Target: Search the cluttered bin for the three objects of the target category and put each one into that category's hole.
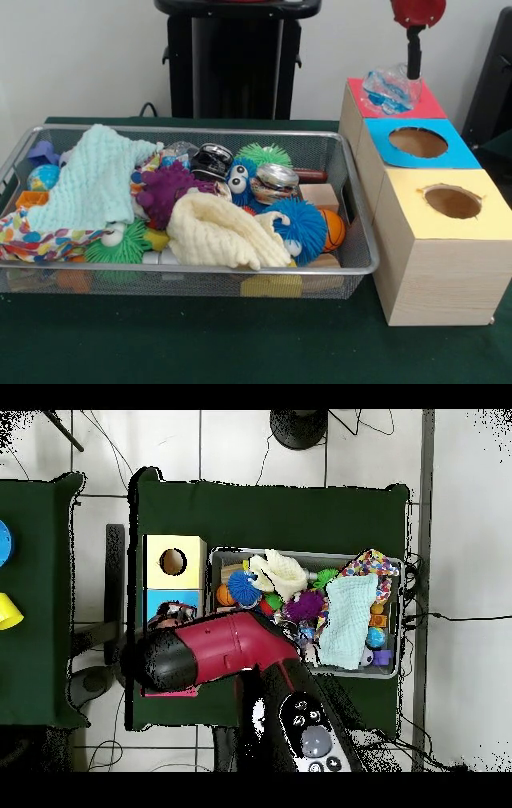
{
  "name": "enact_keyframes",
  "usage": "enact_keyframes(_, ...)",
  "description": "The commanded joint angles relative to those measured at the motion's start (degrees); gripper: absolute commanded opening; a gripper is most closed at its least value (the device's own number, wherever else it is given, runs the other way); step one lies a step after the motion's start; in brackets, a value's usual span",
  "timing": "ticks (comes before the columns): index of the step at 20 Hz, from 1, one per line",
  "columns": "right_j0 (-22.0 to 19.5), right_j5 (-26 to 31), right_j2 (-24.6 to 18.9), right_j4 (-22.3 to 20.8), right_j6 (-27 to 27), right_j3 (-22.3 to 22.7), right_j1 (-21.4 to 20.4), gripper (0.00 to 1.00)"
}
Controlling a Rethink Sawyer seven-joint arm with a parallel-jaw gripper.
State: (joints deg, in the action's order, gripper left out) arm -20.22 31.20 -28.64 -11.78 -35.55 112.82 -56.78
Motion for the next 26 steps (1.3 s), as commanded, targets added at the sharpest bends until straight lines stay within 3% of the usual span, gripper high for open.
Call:
enact_keyframes(1, 2.2, -1.0, 3.6, 3.3, -19.1, 3.7, 0.8, 0.00)
enact_keyframes(17, 5.0, -11.0, 6.4, 2.6, -16.5, -1.0, 10.4, 0.00)
enact_keyframes(26, 6.6, -12.5, 7.7, 3.7, -16.4, -2.4, 12.2, 0.00)
